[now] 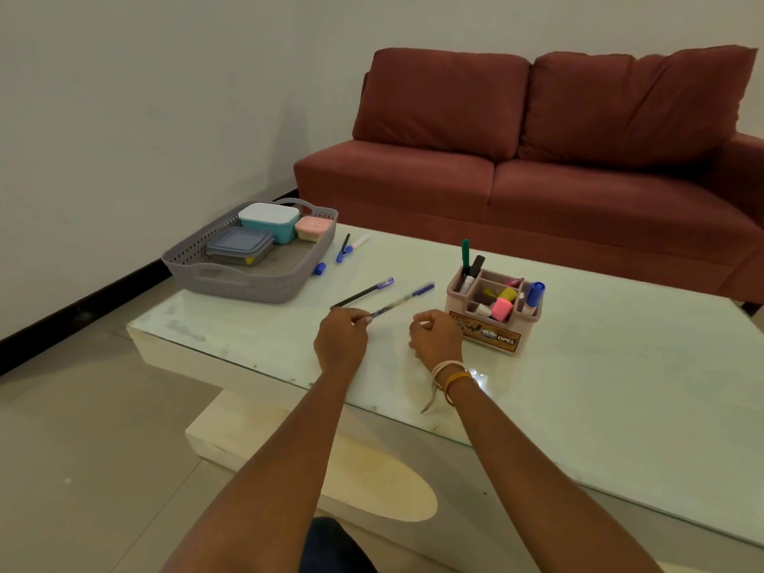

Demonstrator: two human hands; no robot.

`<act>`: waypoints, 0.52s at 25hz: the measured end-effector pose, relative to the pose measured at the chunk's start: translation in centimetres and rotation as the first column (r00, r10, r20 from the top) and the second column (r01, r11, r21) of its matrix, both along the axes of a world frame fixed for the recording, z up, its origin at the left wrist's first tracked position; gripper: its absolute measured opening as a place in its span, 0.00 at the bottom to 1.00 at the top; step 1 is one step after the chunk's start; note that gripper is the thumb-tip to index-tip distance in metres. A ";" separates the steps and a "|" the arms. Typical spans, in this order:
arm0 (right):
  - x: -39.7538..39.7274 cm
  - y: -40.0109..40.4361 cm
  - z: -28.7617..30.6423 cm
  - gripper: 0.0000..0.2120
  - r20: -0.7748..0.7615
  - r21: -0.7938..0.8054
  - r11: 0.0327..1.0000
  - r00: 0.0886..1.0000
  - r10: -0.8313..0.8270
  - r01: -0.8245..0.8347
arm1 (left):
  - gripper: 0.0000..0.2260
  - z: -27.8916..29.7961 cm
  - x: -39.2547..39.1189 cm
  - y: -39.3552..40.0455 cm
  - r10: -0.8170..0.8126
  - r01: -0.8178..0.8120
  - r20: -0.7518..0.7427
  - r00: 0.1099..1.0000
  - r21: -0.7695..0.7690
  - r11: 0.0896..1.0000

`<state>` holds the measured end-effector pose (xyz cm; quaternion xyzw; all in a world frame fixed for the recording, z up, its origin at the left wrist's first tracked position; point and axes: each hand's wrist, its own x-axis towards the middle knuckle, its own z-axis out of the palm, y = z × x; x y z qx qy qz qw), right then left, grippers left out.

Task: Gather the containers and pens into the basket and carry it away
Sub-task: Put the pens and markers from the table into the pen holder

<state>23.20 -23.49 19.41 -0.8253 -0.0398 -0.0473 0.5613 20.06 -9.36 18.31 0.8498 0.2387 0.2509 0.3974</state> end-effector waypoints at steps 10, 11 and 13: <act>-0.3 0.3 6.1 0.07 0.395 0.305 0.951 0.903 -0.169 0.045 | 0.17 -0.4 -1.7 0.8 -0.342 0.344 0.031 0.939 -0.074 0.936; 0.1 -0.6 7.4 0.06 0.503 0.328 0.942 0.831 -0.240 0.074 | 0.19 -0.5 -1.6 0.7 -0.346 0.346 0.010 0.938 -0.069 0.936; 1.4 -2.8 9.8 0.07 0.598 0.326 0.931 0.727 -0.337 0.163 | 0.19 -0.6 -1.7 0.7 -0.332 0.332 0.002 0.943 -0.036 0.943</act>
